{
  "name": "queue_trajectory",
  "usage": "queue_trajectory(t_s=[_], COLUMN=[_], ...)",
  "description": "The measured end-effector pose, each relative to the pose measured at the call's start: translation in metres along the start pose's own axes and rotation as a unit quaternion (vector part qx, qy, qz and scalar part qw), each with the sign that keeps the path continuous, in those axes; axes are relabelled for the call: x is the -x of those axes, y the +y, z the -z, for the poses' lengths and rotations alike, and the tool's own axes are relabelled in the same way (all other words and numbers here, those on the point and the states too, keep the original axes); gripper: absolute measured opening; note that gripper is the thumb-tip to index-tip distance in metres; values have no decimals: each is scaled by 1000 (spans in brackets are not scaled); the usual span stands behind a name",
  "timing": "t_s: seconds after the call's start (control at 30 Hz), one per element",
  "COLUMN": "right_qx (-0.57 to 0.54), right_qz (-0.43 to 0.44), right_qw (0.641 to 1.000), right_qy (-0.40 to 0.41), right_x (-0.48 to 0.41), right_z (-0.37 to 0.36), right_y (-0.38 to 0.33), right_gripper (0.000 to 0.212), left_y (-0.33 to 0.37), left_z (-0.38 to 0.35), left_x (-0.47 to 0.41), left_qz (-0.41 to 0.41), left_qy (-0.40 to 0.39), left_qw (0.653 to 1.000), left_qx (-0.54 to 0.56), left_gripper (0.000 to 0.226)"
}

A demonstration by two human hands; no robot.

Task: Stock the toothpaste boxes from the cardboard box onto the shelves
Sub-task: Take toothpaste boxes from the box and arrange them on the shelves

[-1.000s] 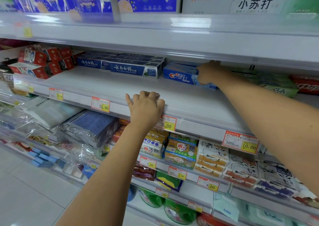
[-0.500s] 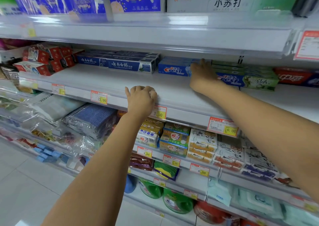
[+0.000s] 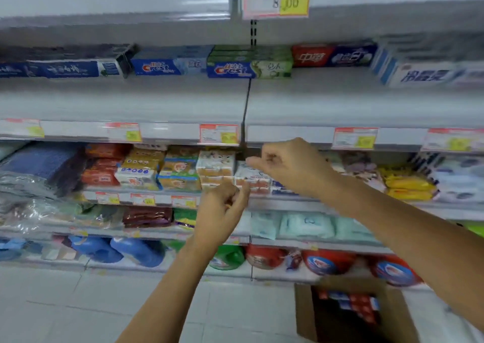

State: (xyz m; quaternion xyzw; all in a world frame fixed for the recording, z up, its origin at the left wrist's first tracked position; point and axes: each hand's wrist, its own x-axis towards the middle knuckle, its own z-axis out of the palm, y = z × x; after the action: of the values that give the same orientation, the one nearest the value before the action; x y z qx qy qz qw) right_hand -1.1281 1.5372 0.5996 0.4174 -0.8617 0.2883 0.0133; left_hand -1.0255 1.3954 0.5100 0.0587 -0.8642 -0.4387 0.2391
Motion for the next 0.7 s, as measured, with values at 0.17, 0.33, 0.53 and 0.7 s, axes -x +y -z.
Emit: queue_trajectory(t_s=[0.17, 0.33, 0.53, 0.7], right_qx=[-41, -31, 11, -21], right_qz=[-89, -235, -376, -466], right_qw=[985, 943, 892, 846], right_qy=[-145, -232, -250, -258], right_x=[105, 208, 319, 394], right_z=[-24, -71, -140, -219], right_y=[112, 232, 350, 424], right_gripper=[30, 14, 28, 30], left_y=[-19, -40, -87, -149], left_z=[-109, -226, -341, -422], left_x=[47, 95, 145, 187], left_qz=[103, 192, 248, 294], left_qy=[-82, -182, -242, -320], left_qw=[991, 964, 938, 900], left_qx=[15, 35, 7, -49], left_gripper=[63, 26, 6, 13])
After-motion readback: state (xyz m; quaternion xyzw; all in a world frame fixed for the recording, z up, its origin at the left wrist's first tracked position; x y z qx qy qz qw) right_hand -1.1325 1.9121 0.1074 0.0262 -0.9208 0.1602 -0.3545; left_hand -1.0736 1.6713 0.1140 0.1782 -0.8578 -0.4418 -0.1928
